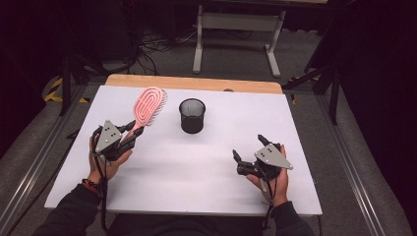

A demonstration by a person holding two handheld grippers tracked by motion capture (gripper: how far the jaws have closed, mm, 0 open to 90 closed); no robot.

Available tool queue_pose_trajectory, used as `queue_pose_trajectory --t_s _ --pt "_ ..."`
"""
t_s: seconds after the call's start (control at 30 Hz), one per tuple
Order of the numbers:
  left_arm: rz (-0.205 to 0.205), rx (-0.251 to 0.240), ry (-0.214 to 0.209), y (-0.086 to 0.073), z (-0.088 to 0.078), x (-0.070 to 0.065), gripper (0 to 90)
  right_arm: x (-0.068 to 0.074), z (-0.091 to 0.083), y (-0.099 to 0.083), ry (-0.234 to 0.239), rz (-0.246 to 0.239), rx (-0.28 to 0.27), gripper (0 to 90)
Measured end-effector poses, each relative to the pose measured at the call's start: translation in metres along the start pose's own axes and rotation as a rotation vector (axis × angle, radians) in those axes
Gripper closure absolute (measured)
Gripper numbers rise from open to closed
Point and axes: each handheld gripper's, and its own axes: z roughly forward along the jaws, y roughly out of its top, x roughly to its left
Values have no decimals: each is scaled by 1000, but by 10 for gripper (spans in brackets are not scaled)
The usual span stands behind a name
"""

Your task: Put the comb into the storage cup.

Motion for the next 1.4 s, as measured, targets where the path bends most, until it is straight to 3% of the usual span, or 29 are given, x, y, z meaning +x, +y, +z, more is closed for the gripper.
queue_pose_trajectory --t_s 0.23,0.4,0.63,0.87,1.03,1.2,1.27,1.4 --pt "4 -36 -33 2 1 -10 696 4 1 9 25 12 -19 50" --pt "5 -48 -58 2 3 -15 696 13 4 18 119 -37 13 64" --pt "3 -63 -82 3 5 -24 697 21 9 26 134 -33 -1 62" --pt "35 -68 -116 3 12 -40 696 30 15 35 173 -40 -17 61" --pt "41 -80 -130 4 15 -52 696 35 19 43 204 -2 -37 59" --pt "27 -93 -138 5 23 -64 697 38 24 55 258 87 -80 57" --pt "-19 -110 -153 5 26 -69 697 39 27 61 298 152 -89 57" --pt "-18 -116 -160 7 32 -79 697 43 34 70 347 224 -84 58"
